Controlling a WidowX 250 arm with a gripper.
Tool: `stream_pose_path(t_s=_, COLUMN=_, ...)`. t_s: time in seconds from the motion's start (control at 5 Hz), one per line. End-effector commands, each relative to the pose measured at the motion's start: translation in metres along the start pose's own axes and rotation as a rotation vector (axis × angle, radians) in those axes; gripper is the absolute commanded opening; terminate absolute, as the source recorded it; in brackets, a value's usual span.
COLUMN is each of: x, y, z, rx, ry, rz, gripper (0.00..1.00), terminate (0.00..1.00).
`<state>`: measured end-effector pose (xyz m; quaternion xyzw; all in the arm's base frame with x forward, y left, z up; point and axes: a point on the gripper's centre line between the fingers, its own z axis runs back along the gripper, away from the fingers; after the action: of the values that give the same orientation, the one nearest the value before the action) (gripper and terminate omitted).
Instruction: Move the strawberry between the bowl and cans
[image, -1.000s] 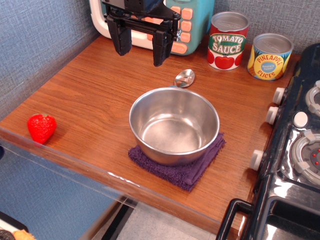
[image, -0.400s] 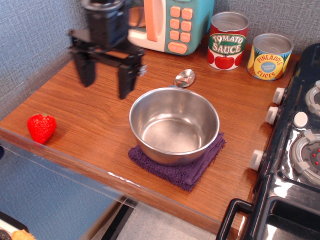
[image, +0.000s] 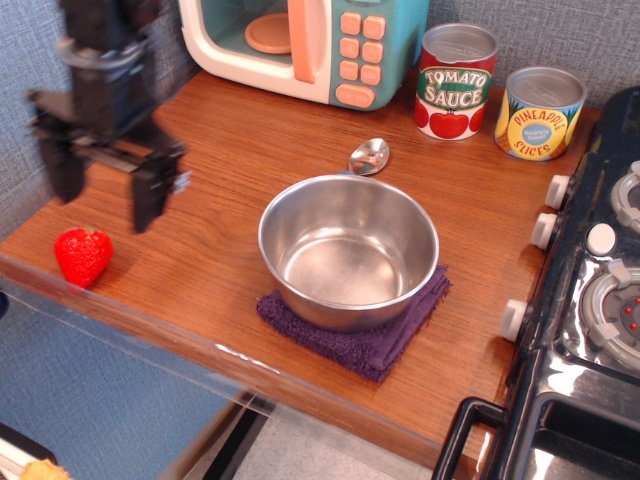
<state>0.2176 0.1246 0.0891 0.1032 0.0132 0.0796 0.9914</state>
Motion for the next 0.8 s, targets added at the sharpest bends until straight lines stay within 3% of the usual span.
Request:
stream_pose_path(t_s=0.0, x=-0.002, y=0.037, z=-0.032, rx=-0.012, ry=-0.046, rz=0.094, gripper=1.0, terminate=0.0)
stream_pose_path(t_s=0.2, x=-0.002, y=0.04, z=-0.049, rx=-0.063, ry=-0.065, rz=0.142, gripper=1.0, terminate=0.0)
stream_pose_path(t_s=0.6, x=0.001, y=0.035, z=-0.067, rx=-0.099, ry=-0.102, rz=0.228, gripper=1.0, terminate=0.0)
